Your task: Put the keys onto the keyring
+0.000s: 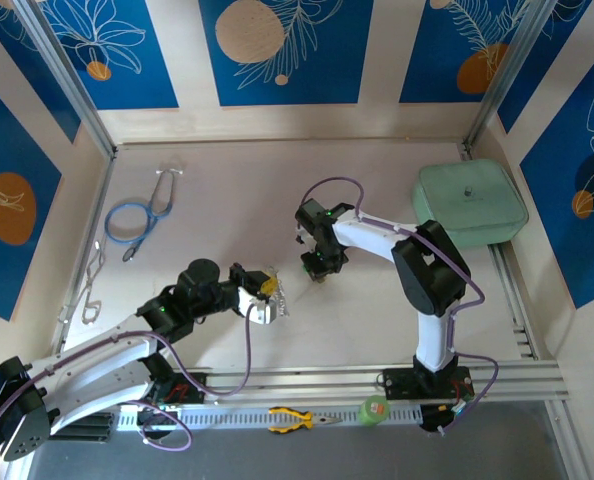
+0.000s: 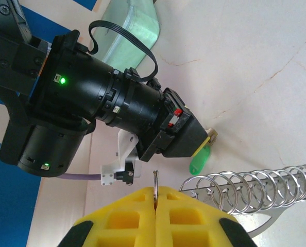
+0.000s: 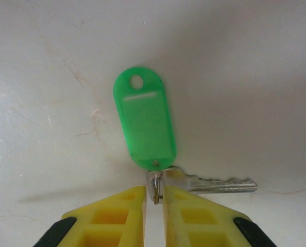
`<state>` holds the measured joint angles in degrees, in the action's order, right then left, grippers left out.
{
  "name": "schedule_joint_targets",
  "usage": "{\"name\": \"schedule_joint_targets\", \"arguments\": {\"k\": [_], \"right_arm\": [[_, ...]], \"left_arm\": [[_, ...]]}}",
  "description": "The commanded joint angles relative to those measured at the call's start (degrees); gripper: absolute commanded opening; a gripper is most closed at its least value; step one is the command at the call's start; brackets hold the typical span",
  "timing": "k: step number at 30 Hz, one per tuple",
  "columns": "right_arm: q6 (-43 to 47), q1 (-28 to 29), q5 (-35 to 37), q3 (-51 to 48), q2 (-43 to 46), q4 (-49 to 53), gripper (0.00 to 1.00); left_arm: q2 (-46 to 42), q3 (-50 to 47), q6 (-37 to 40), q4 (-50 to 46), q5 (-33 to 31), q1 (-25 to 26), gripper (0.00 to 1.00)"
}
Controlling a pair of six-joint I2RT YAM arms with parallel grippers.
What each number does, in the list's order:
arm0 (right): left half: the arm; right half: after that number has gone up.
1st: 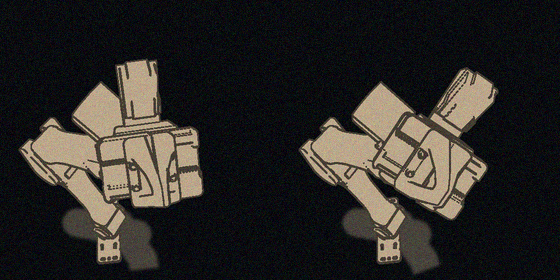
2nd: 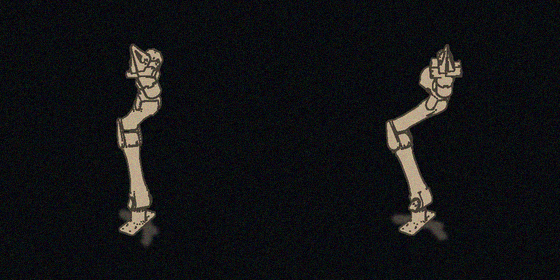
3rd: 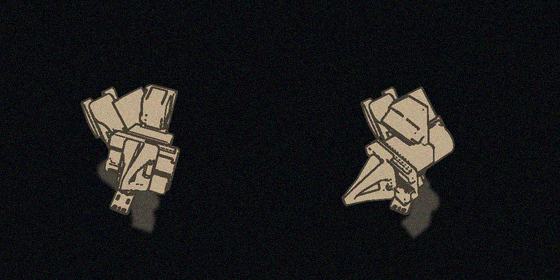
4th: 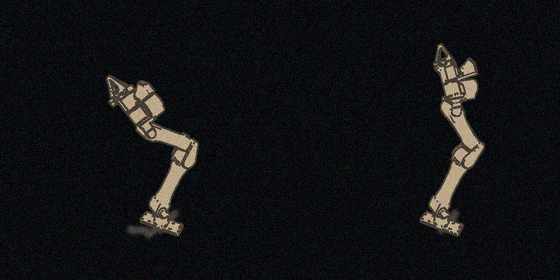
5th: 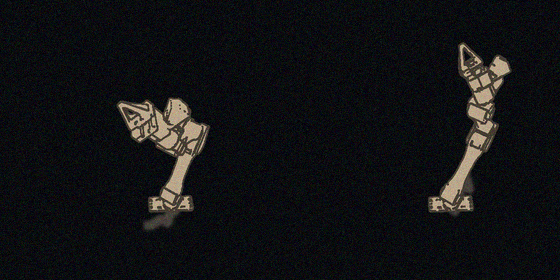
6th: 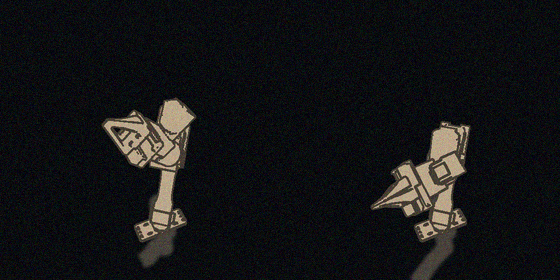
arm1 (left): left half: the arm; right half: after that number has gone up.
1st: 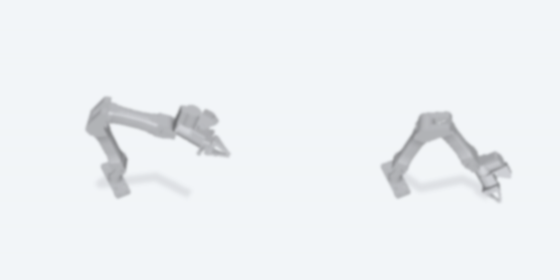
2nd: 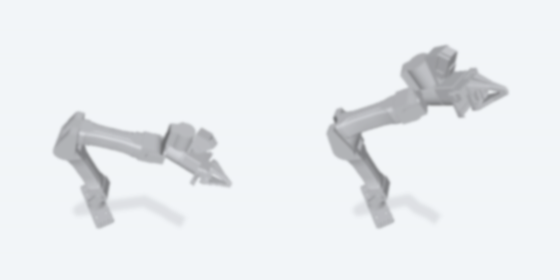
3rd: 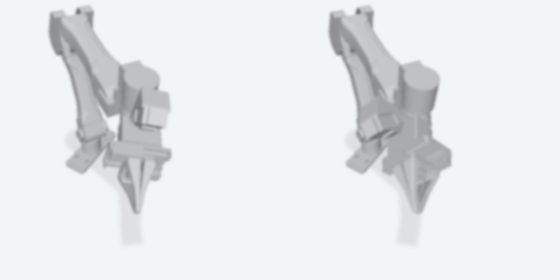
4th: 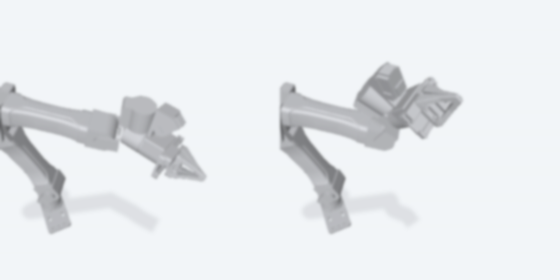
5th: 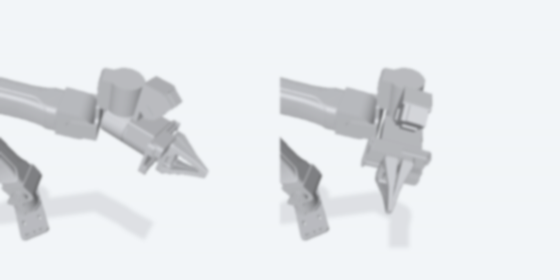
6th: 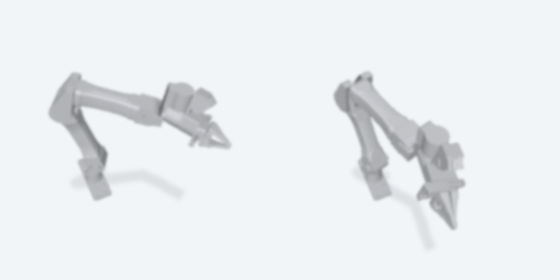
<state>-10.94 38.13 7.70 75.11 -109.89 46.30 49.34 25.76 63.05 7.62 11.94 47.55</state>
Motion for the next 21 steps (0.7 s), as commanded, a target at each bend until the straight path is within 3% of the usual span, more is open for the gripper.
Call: {"name": "schedule_joint_targets", "arguments": {"k": [1, 9, 21], "right_arm": [[-0.2, -0.2, -1.9, 1.3, -1.1, 1.3, 0.16], [-0.2, -0.3, -2.2, 1.5, -1.0, 1.2, 0.11], [-0.6, -0.2, -1.4, 1.7, -0.9, 1.4, 0.15]], "left_arm": [[-0.1, 1.7, 0.3, 0.0, 1.7, 0.7, 0.0], [-0.2, 1.7, 0.3, -0.2, 1.6, 0.6, 0.0], [-0.2, 1.6, 0.3, 0.0, 1.6, 0.6, 0.0]]}}
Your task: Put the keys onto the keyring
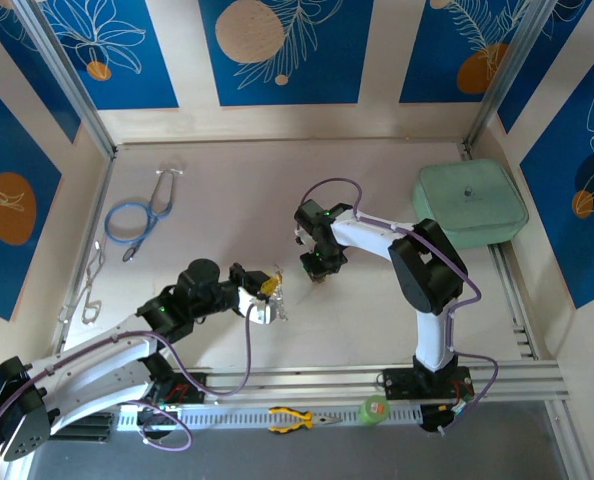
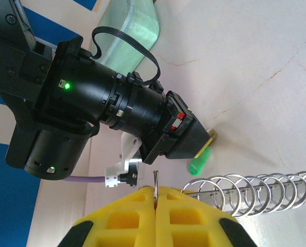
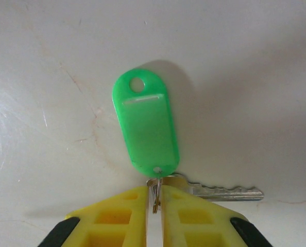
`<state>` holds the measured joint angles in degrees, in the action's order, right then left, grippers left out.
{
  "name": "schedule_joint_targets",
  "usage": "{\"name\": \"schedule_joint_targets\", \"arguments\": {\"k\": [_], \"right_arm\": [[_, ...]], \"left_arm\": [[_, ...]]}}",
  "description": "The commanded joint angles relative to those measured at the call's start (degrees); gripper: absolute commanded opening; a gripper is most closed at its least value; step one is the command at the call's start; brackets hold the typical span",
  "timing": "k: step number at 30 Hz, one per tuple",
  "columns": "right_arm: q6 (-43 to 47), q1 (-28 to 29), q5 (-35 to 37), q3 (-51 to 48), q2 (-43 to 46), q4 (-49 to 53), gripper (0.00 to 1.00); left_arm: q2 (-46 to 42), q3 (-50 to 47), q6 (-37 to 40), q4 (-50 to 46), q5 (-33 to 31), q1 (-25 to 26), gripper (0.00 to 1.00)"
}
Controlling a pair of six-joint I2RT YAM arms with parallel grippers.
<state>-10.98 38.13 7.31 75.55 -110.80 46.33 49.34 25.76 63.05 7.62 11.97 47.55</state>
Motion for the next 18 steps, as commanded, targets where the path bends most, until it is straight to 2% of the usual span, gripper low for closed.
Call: {"name": "schedule_joint_targets", "arguments": {"k": [1, 7, 13, 18], "right_arm": [[-0.6, -0.2, -0.9, 1.3, 0.0, 1.4, 0.15], [-0.6, -0.2, -0.5, 1.4, 0.0, 1.4, 0.11], [-0.3, -0.2, -0.1, 1.2, 0.9, 1.2, 0.0], [1.5, -0.1, 0.3, -1.0, 5.2, -1.0, 0.0]], "left_arm": [[-0.2, 1.6, 0.3, 0.0, 1.6, 0.7, 0.0], [-0.1, 1.5, 0.3, 0.0, 1.6, 0.6, 0.0], [-0.2, 1.4, 0.2, 0.0, 1.5, 0.6, 0.0], [-0.4, 1.3, 0.0, -0.1, 1.3, 0.6, 0.0]]}}
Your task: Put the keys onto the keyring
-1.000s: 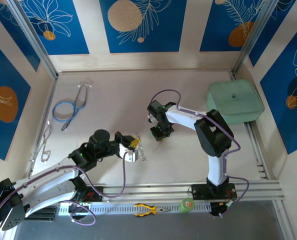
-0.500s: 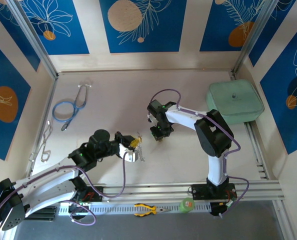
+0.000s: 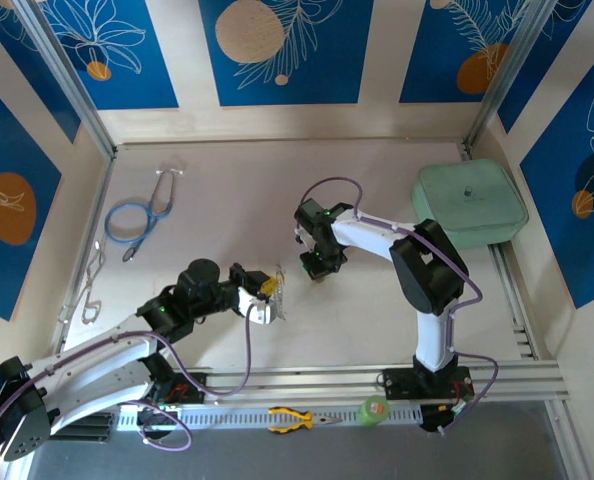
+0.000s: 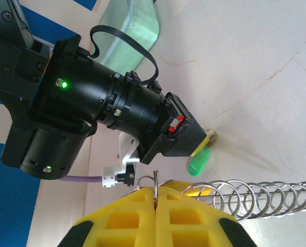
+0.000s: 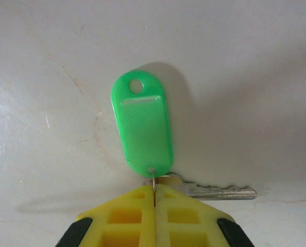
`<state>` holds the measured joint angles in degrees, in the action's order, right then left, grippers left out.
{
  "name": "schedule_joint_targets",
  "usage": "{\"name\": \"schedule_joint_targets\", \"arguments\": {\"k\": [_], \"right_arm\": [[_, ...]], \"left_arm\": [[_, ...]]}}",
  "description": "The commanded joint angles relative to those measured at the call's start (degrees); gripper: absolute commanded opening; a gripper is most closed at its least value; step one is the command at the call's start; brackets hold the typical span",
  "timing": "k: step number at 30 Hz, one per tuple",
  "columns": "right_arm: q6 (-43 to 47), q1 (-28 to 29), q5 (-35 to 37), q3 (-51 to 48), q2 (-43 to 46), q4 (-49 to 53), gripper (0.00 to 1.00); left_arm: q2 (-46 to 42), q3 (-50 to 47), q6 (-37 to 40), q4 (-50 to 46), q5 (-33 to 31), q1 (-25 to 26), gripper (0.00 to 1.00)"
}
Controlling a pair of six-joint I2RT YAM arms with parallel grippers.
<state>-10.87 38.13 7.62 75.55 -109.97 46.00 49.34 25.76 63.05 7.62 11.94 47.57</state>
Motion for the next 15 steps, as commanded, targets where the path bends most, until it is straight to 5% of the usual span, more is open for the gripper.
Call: {"name": "schedule_joint_targets", "arguments": {"k": [1, 8, 15], "right_arm": [[2.4, -0.1, -0.1, -2.0, 6.4, -1.8, 0.0], [14.0, -2.1, -10.4, -12.8, 22.0, -12.1, 0.0], [25.1, -1.9, -15.7, -14.8, 31.5, -9.6, 0.0]], "left_arm": [[-0.6, 1.3, -0.1, -0.2, 1.3, 0.6, 0.0], [-1.1, 1.7, 0.1, -1.3, 1.2, 0.5, 0.0], [-0.5, 2.7, 1.6, -2.4, 2.6, 0.6, 0.0]]}}
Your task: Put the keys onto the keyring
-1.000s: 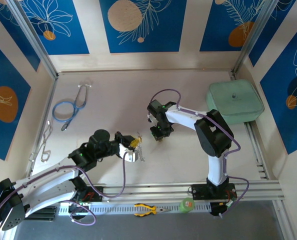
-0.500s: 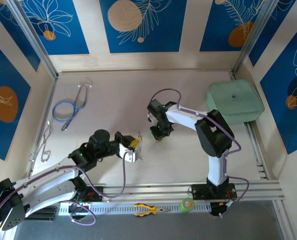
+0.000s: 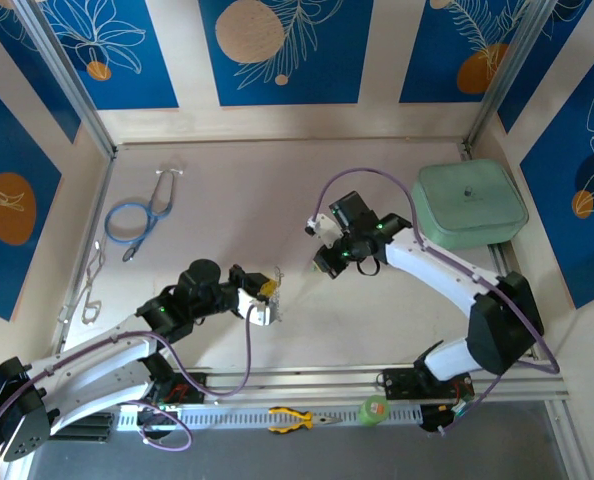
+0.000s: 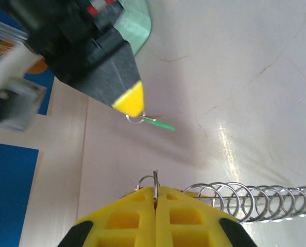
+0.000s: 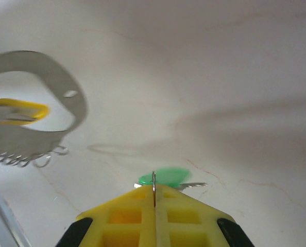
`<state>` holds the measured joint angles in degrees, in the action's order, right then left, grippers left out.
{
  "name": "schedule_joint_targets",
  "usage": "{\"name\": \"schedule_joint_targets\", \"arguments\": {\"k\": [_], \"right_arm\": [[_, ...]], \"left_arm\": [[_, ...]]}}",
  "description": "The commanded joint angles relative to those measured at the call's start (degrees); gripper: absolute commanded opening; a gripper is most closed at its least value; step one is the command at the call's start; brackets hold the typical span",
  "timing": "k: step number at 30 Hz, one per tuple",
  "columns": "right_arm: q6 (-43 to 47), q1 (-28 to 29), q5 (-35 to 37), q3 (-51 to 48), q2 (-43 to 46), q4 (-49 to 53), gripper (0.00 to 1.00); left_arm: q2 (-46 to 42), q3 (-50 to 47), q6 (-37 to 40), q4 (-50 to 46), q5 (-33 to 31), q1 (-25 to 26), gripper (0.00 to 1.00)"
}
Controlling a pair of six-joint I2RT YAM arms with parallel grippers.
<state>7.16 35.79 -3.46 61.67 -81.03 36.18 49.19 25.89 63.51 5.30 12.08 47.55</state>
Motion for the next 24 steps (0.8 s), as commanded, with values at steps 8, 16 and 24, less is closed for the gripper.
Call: {"name": "schedule_joint_targets", "arguments": {"k": [8, 16, 24], "right_arm": [[22.8, 5.4, -2.1, -8.9, 13.5, -7.8, 0.0], [37.5, 11.0, 2.4, -16.6, 21.3, -19.6, 0.0], [44.6, 14.9, 6.6, -19.6, 23.2, -25.2, 0.0]], "left_arm": [[1.8, 6.1, -1.4, -5.2, 9.0, 0.6, 0.0], [2.1, 6.2, -2.2, -4.7, 9.8, 0.6, 0.0], [2.0, 6.2, -2.7, -4.2, 10.4, 0.6, 0.0]]}}
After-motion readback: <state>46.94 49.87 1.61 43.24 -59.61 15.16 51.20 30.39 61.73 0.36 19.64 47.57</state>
